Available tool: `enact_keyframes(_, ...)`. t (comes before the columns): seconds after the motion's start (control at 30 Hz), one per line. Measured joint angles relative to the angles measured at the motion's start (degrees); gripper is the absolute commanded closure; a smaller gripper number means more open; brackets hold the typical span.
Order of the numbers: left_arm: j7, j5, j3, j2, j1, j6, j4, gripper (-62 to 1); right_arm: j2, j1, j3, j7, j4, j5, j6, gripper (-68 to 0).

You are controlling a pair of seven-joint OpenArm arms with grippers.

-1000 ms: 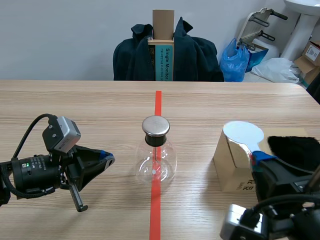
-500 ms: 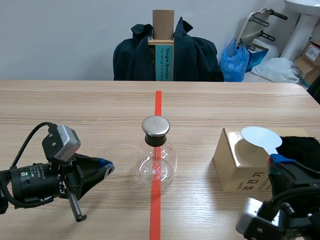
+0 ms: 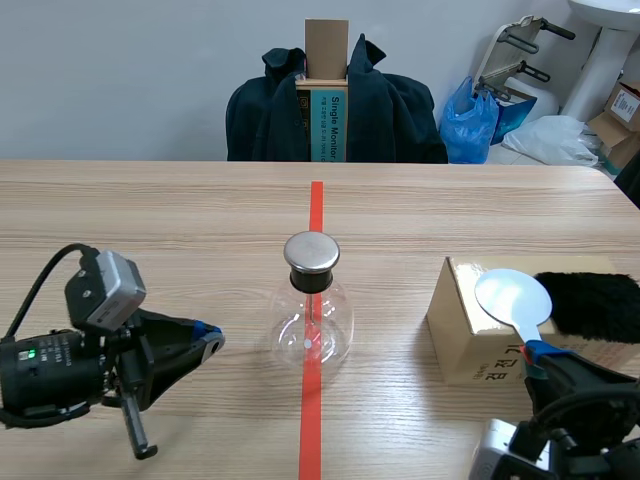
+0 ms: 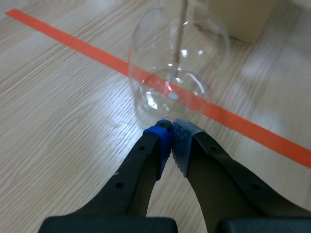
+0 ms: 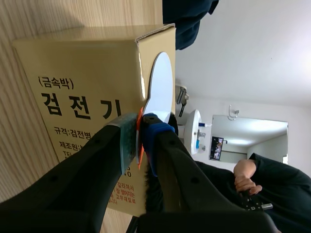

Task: Do the electroscope experiment.
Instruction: 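Put the plate down on the right, then return to the home posture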

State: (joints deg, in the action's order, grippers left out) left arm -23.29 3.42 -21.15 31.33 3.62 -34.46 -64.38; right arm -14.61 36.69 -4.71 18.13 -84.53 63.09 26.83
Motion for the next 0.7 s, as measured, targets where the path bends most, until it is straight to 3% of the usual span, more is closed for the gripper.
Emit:
enact_keyframes(0.1,-0.55,2.69,4.09,5.33,8.35,-1.99,-10.43,-3.3,0.00,0.02,0.00,-0.17,0.00,-1.70,-0.13,-25.2)
enact_keyframes(0.17,-0.66,3.85,8.17,9.03,15.23,-2.75,-17.88,-10.1,0.00,0.02,0.00,-0.31,0.00,-2.01,-0.11,-35.6)
enact_keyframes(0.27,-0.59,5.07,14.53,11.58,23.87,-2.78,-25.64,-35.7,-0.02,0.02,0.00,-1.73,0.00,-2.32,-0.11,-46.0)
enact_keyframes(0.33,-0.61,5.53,18.03,11.65,27.47,-2.73,-28.41,-55.6,0.00,0.02,-0.02,-1.77,0.00,-2.27,-0.11,-47.5)
enact_keyframes(0.37,-0.59,5.60,19.17,11.56,28.63,-2.73,-29.18,-62.3,0.00,0.02,-0.02,-2.05,0.00,-2.32,-0.11,-47.5)
enact_keyframes(0.53,-0.52,5.66,20.37,10.84,30.01,-2.93,-29.68,-62.3,-0.02,0.70,0.00,-3.21,0.00,-3.15,1.84,-47.5)
enact_keyframes(0.7,-0.50,5.66,19.80,10.71,29.38,-2.97,-29.09,-62.3,-2.19,6.03,0.00,-1.75,-0.07,-4.50,1.79,-47.5)
